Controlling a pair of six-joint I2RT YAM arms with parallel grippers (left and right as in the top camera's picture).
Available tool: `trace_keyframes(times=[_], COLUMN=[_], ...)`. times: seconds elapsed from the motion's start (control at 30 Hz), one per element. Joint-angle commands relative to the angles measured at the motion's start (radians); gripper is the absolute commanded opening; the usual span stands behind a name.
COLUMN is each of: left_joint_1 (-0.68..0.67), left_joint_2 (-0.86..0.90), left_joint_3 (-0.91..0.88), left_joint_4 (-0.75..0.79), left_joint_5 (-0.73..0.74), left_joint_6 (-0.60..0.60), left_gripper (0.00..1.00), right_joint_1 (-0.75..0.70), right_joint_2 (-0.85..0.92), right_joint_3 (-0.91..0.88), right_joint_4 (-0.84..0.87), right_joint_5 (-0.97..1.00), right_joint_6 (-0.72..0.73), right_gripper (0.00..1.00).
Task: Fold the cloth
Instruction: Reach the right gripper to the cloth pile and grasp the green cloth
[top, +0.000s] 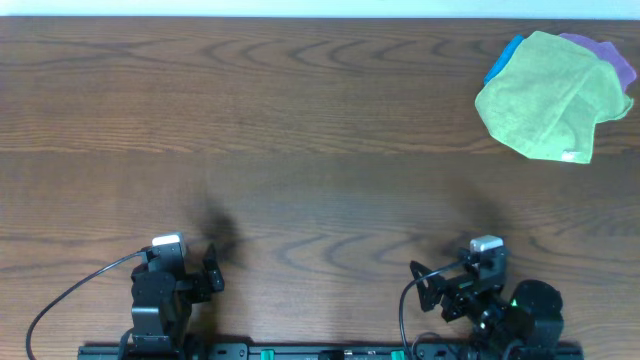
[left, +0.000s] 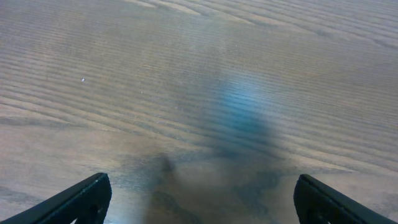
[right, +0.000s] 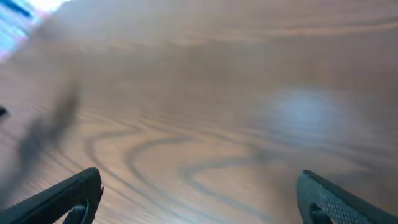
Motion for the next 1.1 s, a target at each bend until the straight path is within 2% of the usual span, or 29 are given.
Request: trace_keyframes(times=[0.0,0.07,0.13,0.27,0.4,0.53,0.63,0.73,0.8,0.9,1.07], left_joint_1=[-0.003,-0.003,-0.003,-0.003,-0.003,-0.003,-0.003,-0.003,-0.003,-0.003,-0.003], left_joint_2=[-0.007,-0.007,-0.007,-0.007,-0.007,-0.007,-0.007,-0.007,-0.007,-0.007,-0.007], left_joint_3=[-0.013,-0.013,-0.013,-0.013,-0.013,-0.013,-0.013,-0.013,-0.013,-0.013,-0.013], left_joint_4=[-0.020,-0.020,-0.020,-0.020,-0.020,-0.020,-0.020,-0.020,-0.020,-0.020,-0.020], left_joint_5=[0.014,0.014,0.014,0.014,0.014,0.014,0.014,0.014,0.014,0.014,0.014], left_joint_6=[0.014,0.014,0.014,0.014,0.014,0.014,0.014,0.014,0.014,0.014,0.014], left_gripper=[0.95,0.95,0.95,0.95,0.95,0.95,0.95,0.95,0.95,0.95,0.95], right_joint_1=[0.008,0.008,0.009,0.008,-0.044,-0.198,-0.375,-0.550,-0.637,-0.743,-0.806], right_joint_2=[0.019,0.079,0.190,0.476,0.719,0.834,0.878,0.941,0.993,1.104,1.250], right_joint_3=[-0.002,0.007,0.043,0.234,0.534,0.737,0.789,0.790,0.790,0.790,0.790], right_joint_4=[0.095,0.198,0.275,0.247,0.070,-0.029,-0.028,-0.006,-0.010,-0.051,-0.140], right_joint_5=[-0.056,-0.092,-0.121,-0.108,0.150,0.415,0.363,0.217,0.107,-0.046,0.029], right_joint_6=[0.230,0.303,0.305,0.233,0.233,0.244,0.333,0.326,0.265,0.068,-0.048], right_gripper=[0.99,0.99,0.99,0.99,0.99,0.99,0.99,0.99,0.99,0.99,0.99])
